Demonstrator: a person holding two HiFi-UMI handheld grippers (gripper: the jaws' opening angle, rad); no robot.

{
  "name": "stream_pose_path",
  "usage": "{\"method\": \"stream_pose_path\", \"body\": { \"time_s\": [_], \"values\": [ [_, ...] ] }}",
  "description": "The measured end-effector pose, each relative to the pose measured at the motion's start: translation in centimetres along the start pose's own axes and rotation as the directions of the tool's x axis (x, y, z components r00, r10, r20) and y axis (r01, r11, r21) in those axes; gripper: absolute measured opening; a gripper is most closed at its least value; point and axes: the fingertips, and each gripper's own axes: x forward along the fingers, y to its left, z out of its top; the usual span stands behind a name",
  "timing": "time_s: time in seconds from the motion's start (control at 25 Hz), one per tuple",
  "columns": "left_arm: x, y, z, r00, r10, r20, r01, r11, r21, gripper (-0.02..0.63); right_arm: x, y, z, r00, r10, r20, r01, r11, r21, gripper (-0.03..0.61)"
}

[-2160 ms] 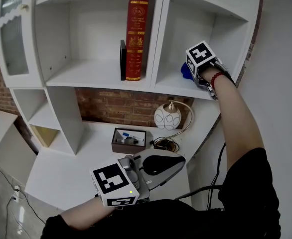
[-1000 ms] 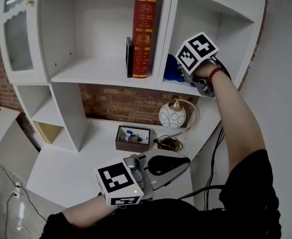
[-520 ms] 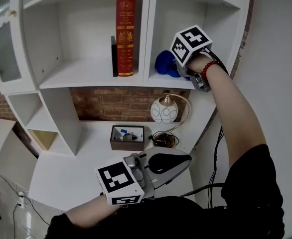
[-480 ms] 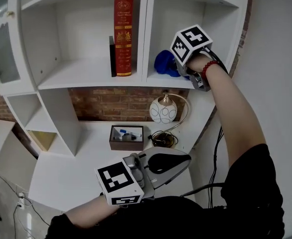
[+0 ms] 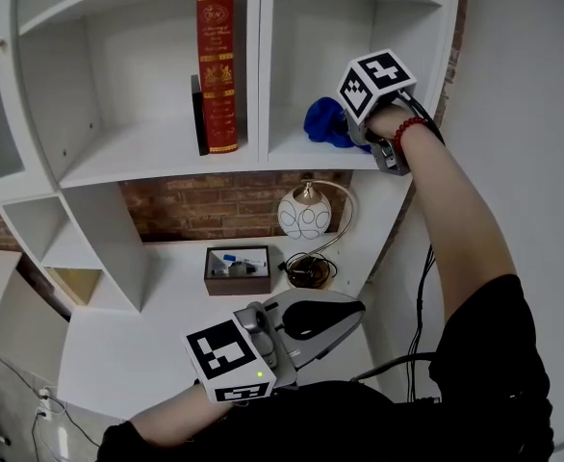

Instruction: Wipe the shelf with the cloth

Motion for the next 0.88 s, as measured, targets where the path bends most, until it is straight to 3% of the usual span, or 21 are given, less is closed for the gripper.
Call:
{"method": "stream_pose_path", "body": {
  "time_s": [0.48,0.68,0.88],
  "values": [
    [-1.9,0.2,-0.3,0.999,-0.054,-0.002,0.054,0.998,-0.039,-0.002,-1.7,-4.1,-2.5,0.975,-0.214,-0.056,0.217,0.974,0.064,0.034],
    [-3.6,0.2,-0.1,0.998,-0.068,-0.001,0.068,0.997,-0.038,-0.002,-2.3,-5.1,-3.1,0.938,-0.328,-0.111,0.337,0.938,0.078,0.034],
    [-6.3,0.5,0.0,0.998,-0.066,0.007,0.066,0.997,-0.044,-0.002,-2.8,-5.8,-3.8,0.917,-0.368,-0.153,0.388,0.912,0.134,0.034]
  ]
}}
